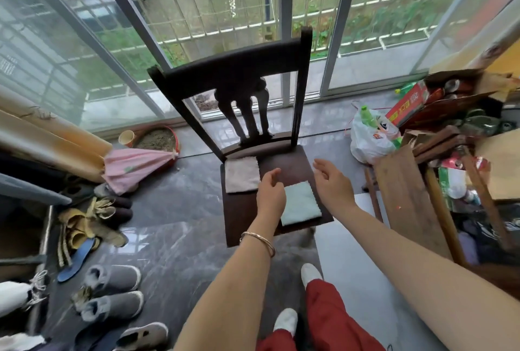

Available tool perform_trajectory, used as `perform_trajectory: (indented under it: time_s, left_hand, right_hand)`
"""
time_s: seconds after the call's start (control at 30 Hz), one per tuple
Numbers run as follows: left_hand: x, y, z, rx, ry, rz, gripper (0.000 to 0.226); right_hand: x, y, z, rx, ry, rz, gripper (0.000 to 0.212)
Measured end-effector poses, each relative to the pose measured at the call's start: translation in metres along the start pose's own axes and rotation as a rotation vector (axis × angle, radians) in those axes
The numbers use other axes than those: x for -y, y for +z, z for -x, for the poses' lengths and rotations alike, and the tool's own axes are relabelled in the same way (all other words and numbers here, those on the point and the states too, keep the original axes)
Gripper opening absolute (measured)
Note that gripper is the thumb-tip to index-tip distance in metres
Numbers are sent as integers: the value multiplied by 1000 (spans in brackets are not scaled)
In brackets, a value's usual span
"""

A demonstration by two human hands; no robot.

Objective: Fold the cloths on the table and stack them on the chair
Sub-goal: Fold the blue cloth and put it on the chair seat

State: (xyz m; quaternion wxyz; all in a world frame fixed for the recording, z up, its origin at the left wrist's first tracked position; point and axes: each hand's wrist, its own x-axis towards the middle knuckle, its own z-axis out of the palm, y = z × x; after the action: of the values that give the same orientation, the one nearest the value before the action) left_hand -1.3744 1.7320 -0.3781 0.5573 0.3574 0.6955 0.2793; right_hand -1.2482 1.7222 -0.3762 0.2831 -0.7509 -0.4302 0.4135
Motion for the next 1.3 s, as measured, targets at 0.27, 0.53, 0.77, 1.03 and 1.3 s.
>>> perform_trajectory:
  time_s: [0.27, 0.53, 0.77, 1.03, 1.3]
  left_hand:
    - [-4, -19, 40, 106, 98, -62, 47]
    - [7, -29, 76, 212, 152, -129, 50]
    - [13, -17, 126, 373, 173, -226, 52]
    - [25, 32, 174, 547, 190, -266, 58]
    - [37, 77, 228, 676, 298, -386, 49]
  right_hand:
    - [11, -5, 59, -81, -14, -26, 36]
    - [0, -5, 119, -163, 34, -74, 39]
    - [-13, -23, 166, -237, 72, -113, 38]
    - [-56, -60, 214, -383, 126, -180, 37]
    - [-105, -90, 265, -532, 239, -248, 40]
